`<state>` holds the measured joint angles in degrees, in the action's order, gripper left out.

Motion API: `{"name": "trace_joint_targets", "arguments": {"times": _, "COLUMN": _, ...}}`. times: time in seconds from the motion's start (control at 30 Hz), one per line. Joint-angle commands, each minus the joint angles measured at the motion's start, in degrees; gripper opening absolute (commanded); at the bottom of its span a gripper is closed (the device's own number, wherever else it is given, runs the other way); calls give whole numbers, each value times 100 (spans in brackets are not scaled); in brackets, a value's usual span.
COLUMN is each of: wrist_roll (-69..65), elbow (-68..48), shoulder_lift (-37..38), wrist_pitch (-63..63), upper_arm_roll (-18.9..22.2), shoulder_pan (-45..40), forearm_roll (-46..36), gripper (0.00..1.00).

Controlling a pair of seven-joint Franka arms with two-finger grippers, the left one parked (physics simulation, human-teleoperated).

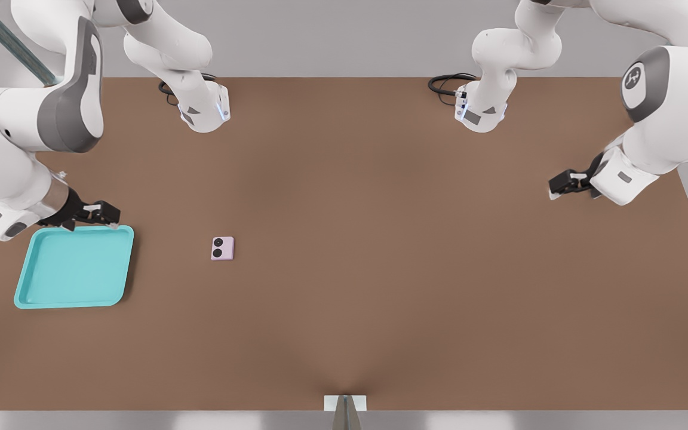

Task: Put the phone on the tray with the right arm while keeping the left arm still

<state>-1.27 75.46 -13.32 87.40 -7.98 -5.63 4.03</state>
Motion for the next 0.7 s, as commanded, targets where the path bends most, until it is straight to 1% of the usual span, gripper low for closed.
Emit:
{"name": "trace_joint_targets", "arguments": {"times": 0.0, "wrist_roll": 39, "elbow": 4, "shoulder_lift": 14, "wrist_pitch": 181, "upper_arm_roll": -2, "shoulder_pan": -26, "forearm_roll": -34, "gripper": 100}}
{"name": "trace_joint_targets", "arguments": {"times": 0.07, "wrist_roll": -5, "elbow": 4, "shoulder_lift": -12, "wrist_pitch": 181, "upper_arm_roll": -20, "shoulder_pan": 9, "forearm_roll": -34, "gripper": 100}}
{"name": "trace_joint_targets", "arguments": {"times": 0.1, "wrist_roll": 118, "elbow": 39, "shoulder_lift": -178, "wrist_pitch": 269, "upper_arm_roll": -204, "shoulder_pan": 114, "forearm_roll": 1, "gripper": 100}}
{"name": "trace_joint_targets", "arguments": {"times": 0.13, "wrist_roll": 231, "elbow": 39, "shoulder_lift": -284, "wrist_pitch": 435, "upper_arm_roll": -213, "shoulder_pan": 272, "forearm_roll": 28, "gripper": 100}}
{"name": "trace_joint_targets", "arguments": {"times": 0.17, "wrist_roll": 697, "elbow": 39, "shoulder_lift": -539, "wrist_pitch": 611, "upper_arm_roll": -213, "shoulder_pan": 536, "forearm_roll": 125, "gripper": 100}}
{"name": "trace_joint_targets", "arguments": {"times": 0.23, "wrist_roll": 978, "elbow": 39, "shoulder_lift": -1005, "wrist_pitch": 1086, "upper_arm_roll": -213, "shoulder_pan": 835, "forearm_roll": 107, "gripper": 100}}
{"name": "trace_joint_targets", "arguments": {"times": 0.27, "wrist_roll": 1382, "elbow": 66, "shoulder_lift": -1295, "wrist_pitch": 1332, "upper_arm_roll": -213, "shoulder_pan": 967, "forearm_roll": 124, "gripper": 100}}
{"name": "trace_joint_targets", "arguments": {"times": 0.3, "wrist_roll": 1981, "elbow": 399, "shoulder_lift": -1401, "wrist_pitch": 1710, "upper_arm_roll": -213, "shoulder_pan": 1064, "forearm_roll": 142, "gripper": 100}}
{"name": "trace_joint_targets", "arguments": {"times": 0.37, "wrist_roll": 2270, "elbow": 1348, "shoulder_lift": -1313, "wrist_pitch": 2457, "upper_arm_roll": -231, "shoulder_pan": 1064, "forearm_roll": 133, "gripper": 100}}
{"name": "trace_joint_targets", "arguments": {"times": 0.43, "wrist_roll": 3158, "elbow": 2201, "shoulder_lift": -1234, "wrist_pitch": 3142, "upper_arm_roll": -459, "shoulder_pan": 1029, "forearm_roll": 98, "gripper": 100}}
{"name": "trace_joint_targets", "arguments": {"times": 0.47, "wrist_roll": 3361, "elbow": 2657, "shoulder_lift": -1190, "wrist_pitch": 3573, "upper_arm_roll": -477, "shoulder_pan": 1011, "forearm_roll": 98, "gripper": 100}}
{"name": "trace_joint_targets", "arguments": {"times": 0.57, "wrist_roll": 3686, "elbow": 2931, "shoulder_lift": -1261, "wrist_pitch": 3811, "upper_arm_roll": -468, "shoulder_pan": 923, "forearm_roll": 98, "gripper": 100}}
{"name": "trace_joint_targets", "arguments": {"times": 0.67, "wrist_roll": 3695, "elbow": 3256, "shoulder_lift": -1348, "wrist_pitch": 4110, "upper_arm_roll": -468, "shoulder_pan": 827, "forearm_roll": 98, "gripper": 100}}
